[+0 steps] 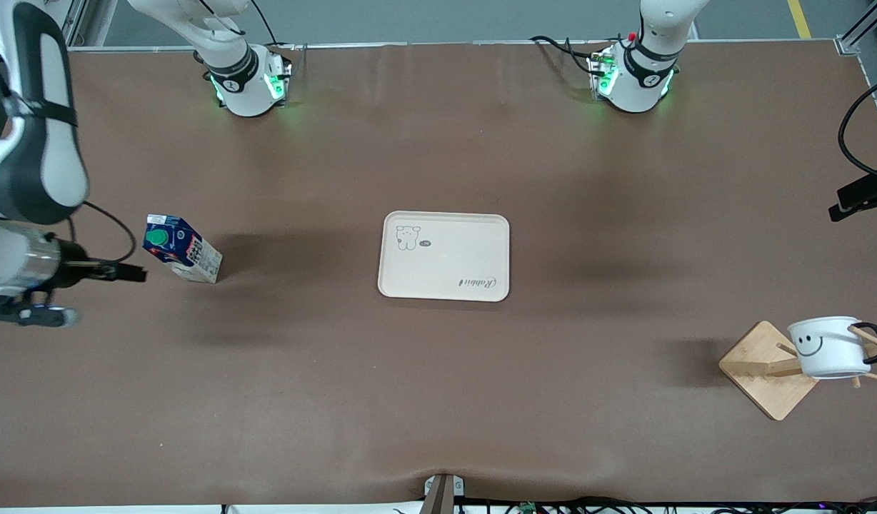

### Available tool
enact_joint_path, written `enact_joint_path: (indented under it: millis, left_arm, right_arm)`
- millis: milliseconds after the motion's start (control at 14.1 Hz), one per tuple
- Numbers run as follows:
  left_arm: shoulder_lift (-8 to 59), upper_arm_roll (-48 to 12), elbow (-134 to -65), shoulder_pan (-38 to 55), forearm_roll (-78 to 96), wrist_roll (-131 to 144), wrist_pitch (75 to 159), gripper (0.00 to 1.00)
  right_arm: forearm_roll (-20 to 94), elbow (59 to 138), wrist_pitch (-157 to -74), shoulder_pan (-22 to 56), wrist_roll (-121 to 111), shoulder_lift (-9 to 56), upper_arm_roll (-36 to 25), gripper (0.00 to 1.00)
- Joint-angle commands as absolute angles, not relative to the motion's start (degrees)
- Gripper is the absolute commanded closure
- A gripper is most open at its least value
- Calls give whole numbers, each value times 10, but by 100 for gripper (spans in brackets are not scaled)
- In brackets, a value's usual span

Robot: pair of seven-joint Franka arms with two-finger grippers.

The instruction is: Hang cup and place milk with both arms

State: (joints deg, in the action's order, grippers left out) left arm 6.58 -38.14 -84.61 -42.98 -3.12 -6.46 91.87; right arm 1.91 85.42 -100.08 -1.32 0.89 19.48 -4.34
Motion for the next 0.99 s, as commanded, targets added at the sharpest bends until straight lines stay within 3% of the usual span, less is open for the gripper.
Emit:
enact_joint_path:
  millis: [0,212,354,496,637,920]
  left_arm:
    - [62,-389,-829,-433,-41,-61,916,0]
    - [60,-396,-827,-431,-44,-58,916,0]
    - [46,-400,-829,-405,-55,-55,916,0]
    - [32,-334,-831,-321,-67,-43,904,0]
    - [20,-265,-836,-244,-64,-29,873,0]
    - [-2,-163,-859,-127,-58,-25,867,0]
  right_arm:
    - [22,720,-1034,-6,14,246,-36,0]
    - [11,675,-1246,2,11,271,-38,0]
    - [21,684,-1278,-8,13,264,-39,0]
    - [17,679,-1195,-7,17,250,-38,0]
    - [15,679,-1056,-4,18,224,-36,0]
    - [14,692,-868,17,17,141,-34,0]
